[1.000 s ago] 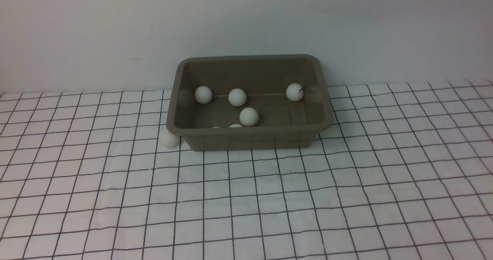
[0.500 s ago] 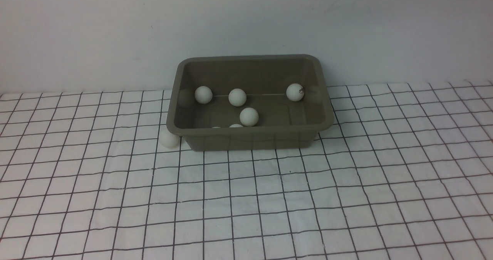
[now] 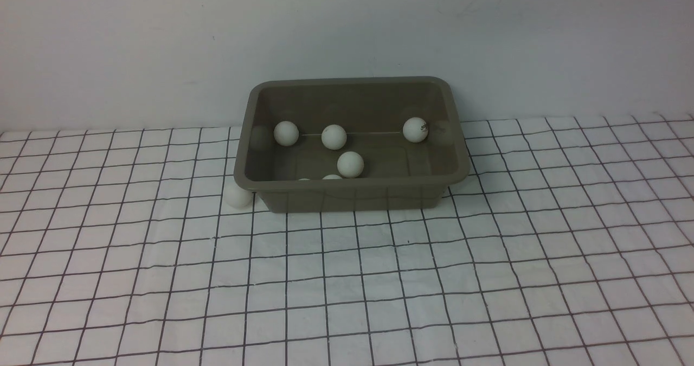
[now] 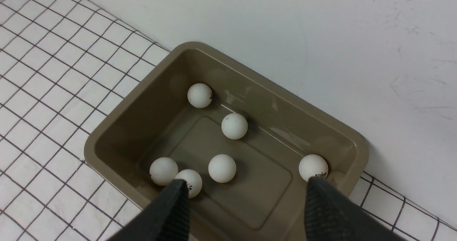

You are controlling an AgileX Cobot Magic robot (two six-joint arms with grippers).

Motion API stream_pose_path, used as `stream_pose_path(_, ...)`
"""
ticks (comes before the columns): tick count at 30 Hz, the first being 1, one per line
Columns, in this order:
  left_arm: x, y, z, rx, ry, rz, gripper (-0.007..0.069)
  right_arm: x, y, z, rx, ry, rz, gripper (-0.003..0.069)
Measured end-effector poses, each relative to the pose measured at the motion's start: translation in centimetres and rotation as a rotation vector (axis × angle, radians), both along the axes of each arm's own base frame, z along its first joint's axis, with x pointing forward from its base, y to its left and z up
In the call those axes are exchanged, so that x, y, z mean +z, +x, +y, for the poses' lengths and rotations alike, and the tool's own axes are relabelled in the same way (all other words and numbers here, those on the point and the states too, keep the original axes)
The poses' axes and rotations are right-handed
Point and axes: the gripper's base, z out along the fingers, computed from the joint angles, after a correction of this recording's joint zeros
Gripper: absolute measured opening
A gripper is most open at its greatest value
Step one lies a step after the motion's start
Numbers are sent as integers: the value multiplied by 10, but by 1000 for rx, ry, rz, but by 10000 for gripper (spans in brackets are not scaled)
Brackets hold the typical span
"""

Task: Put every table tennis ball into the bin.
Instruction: Use the left arm to clamp the table tennis ball closest to it

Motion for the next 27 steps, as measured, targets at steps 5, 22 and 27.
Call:
stream_pose_path(5, 3, 11, -4, -21, 30, -12, 17, 1, -2, 4, 22, 43, 15, 399)
stream_pose_path(22, 10, 43, -10, -103, 175, -86, 17, 6, -8, 14, 89, 173, 61, 399)
stream_pose_path(27, 8, 22, -4, 22, 179, -55, 17, 6, -8, 14, 90, 172, 60, 399)
